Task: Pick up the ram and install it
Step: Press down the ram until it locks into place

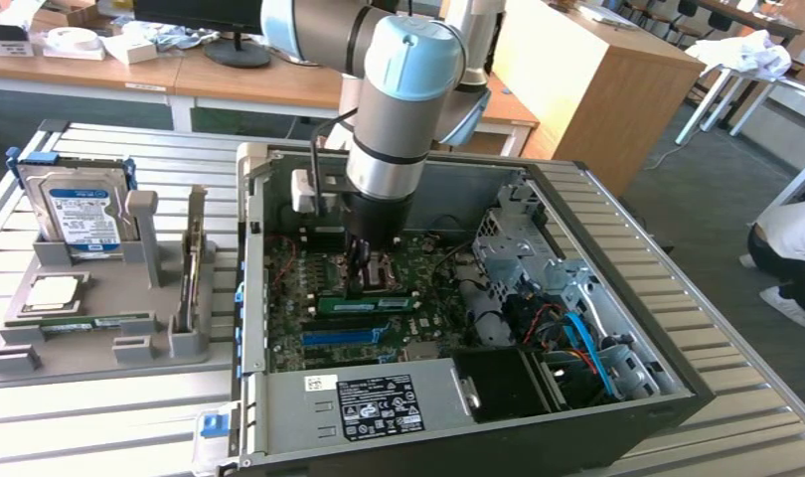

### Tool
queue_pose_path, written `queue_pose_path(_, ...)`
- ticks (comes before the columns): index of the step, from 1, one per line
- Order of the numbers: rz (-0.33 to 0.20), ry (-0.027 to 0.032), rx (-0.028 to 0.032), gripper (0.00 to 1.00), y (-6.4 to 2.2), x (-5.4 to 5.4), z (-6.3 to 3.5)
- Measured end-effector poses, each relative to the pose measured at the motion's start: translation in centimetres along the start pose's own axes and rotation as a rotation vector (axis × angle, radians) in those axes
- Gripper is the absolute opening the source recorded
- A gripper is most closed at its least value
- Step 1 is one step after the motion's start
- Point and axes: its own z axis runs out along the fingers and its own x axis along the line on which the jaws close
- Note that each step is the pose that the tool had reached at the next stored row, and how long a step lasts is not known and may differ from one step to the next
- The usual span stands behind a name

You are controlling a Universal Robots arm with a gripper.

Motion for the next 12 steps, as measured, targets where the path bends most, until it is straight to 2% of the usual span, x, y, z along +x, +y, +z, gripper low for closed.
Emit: queue_pose_path(12,0.000,-0.0005,0.0010,0.10,0.03,-0.01,0.18)
